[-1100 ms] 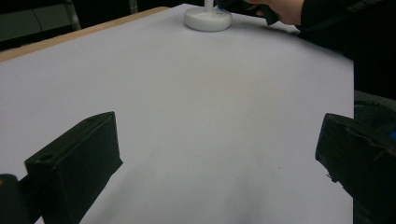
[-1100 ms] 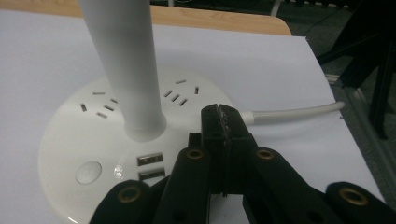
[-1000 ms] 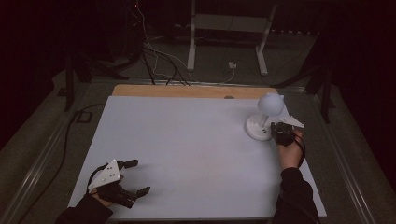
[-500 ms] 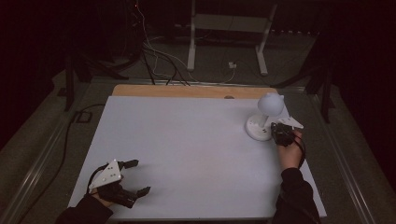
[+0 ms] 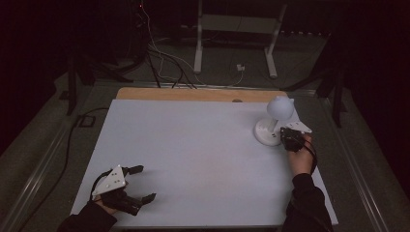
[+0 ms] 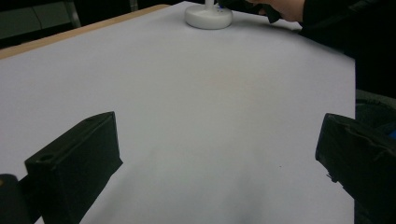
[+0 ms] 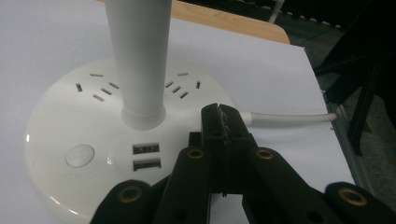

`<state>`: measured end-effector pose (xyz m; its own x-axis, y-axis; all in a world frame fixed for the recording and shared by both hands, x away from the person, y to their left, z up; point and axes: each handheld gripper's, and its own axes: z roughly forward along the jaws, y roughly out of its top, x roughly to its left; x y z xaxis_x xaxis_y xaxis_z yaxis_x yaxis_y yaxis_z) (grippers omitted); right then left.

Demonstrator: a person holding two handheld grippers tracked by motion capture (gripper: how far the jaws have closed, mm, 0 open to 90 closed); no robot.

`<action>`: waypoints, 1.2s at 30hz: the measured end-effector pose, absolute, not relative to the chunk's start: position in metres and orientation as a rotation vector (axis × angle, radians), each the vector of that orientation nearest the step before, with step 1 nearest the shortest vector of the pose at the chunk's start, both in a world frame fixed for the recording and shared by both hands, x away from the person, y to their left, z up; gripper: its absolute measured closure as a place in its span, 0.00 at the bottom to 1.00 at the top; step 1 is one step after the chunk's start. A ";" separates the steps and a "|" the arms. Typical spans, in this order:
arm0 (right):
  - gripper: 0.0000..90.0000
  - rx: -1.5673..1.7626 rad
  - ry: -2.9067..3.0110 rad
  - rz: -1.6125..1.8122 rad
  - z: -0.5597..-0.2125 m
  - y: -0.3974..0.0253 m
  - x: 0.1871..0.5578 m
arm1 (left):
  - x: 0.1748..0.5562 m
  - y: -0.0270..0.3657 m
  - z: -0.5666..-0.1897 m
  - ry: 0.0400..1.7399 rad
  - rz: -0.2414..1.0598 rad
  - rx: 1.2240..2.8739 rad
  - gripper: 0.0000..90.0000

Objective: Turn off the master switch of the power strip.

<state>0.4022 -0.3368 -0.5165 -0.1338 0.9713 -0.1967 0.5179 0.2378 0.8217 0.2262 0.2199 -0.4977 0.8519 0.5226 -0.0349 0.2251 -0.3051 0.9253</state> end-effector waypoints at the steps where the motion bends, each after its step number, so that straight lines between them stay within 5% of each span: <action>1: 1.00 1.363 1.761 0.751 -0.517 -0.335 0.402 | 0.226 0.220 -0.498 0.558 0.326 1.893 0.00; 36: 1.00 1.408 1.763 0.789 -0.517 -0.338 0.403 | 0.225 0.220 -0.497 0.554 0.323 1.892 0.00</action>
<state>0.4027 -0.3379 -0.5169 -0.1303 0.9773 -0.1669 0.5272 0.2108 0.8232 0.2253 0.2197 -0.4970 0.8544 0.5184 -0.0361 0.2243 -0.3052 0.9255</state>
